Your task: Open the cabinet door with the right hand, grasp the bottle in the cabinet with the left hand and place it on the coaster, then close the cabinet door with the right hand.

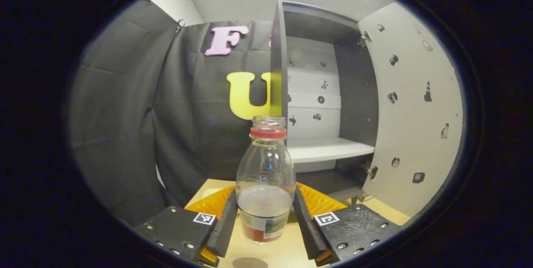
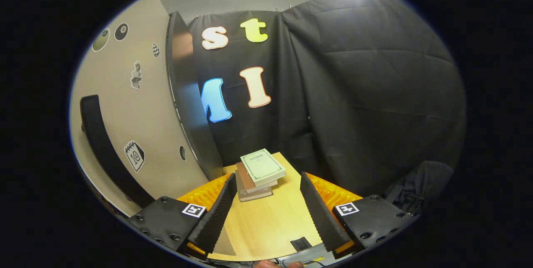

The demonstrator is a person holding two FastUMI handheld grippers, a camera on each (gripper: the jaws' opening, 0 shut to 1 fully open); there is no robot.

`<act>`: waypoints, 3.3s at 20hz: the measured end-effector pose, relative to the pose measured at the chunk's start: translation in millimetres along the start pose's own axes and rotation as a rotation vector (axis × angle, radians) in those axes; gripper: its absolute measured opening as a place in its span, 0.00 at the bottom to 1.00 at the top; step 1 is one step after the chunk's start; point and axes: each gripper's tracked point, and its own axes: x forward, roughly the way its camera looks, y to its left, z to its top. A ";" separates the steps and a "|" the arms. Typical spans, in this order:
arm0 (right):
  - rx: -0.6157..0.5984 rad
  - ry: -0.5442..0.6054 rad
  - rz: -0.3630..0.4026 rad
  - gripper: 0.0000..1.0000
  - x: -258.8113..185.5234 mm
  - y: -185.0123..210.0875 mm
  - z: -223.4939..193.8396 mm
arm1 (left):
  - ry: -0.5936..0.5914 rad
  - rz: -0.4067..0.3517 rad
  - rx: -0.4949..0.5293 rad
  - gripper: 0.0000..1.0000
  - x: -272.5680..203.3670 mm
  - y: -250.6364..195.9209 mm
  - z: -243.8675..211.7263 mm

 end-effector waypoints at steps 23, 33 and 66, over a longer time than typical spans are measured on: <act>0.022 -0.121 -0.088 0.98 -23.9 -9.2 -5.7 | 0.114 0.115 -0.025 0.71 -22.7 40.4 -221.2; 0.007 -0.050 -0.085 0.97 -25.6 -2.8 -35.6 | 0.128 0.011 0.089 0.76 -35.6 8.7 -218.4; 0.087 0.046 -0.082 0.98 -42.2 -17.6 -115.0 | 0.040 0.057 0.054 0.84 -70.9 30.9 -130.3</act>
